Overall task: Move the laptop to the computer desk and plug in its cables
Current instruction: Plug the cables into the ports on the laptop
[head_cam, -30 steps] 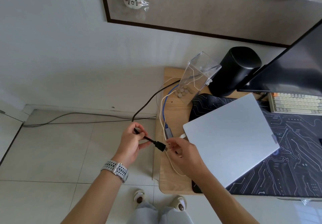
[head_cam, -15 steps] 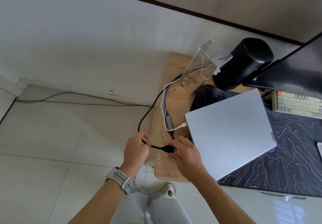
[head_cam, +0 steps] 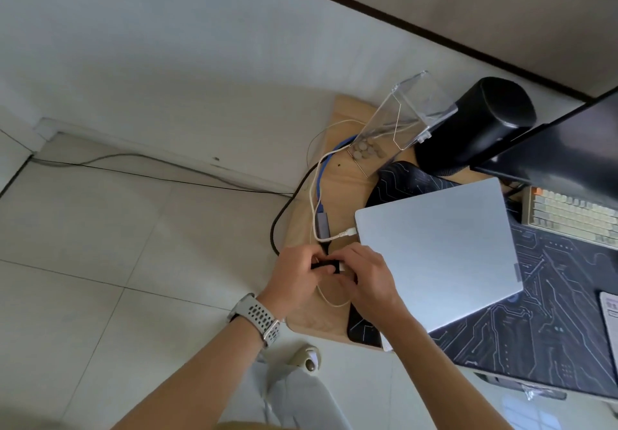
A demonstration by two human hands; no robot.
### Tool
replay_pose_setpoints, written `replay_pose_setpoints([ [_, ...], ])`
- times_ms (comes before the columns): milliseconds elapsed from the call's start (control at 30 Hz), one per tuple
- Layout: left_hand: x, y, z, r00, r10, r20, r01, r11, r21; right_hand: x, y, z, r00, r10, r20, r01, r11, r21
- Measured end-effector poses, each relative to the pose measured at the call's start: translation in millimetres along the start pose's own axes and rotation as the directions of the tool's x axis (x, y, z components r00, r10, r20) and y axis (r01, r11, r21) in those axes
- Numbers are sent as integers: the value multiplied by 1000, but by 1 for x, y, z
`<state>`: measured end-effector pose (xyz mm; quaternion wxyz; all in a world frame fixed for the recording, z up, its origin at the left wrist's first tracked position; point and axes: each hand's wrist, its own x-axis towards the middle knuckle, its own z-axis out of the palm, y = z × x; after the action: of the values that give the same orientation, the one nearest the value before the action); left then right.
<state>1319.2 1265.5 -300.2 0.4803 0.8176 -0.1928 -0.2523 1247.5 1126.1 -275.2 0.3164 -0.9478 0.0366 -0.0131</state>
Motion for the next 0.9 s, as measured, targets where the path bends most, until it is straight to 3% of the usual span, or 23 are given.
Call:
replay_pose_setpoints([
  [267, 16, 3, 37, 952, 82, -296, -55, 993, 100, 21, 37, -50, 974, 139, -180, -176, 962, -209],
  [567, 19, 4, 49, 887, 178, -425, -145, 983, 109, 57, 62, -56, 999, 13, 42, 4, 923, -386],
  [900, 20, -6, 67, 871, 154, -466, -147, 988, 51, 60, 70, -61, 993, 76, 95, -40, 942, -333],
])
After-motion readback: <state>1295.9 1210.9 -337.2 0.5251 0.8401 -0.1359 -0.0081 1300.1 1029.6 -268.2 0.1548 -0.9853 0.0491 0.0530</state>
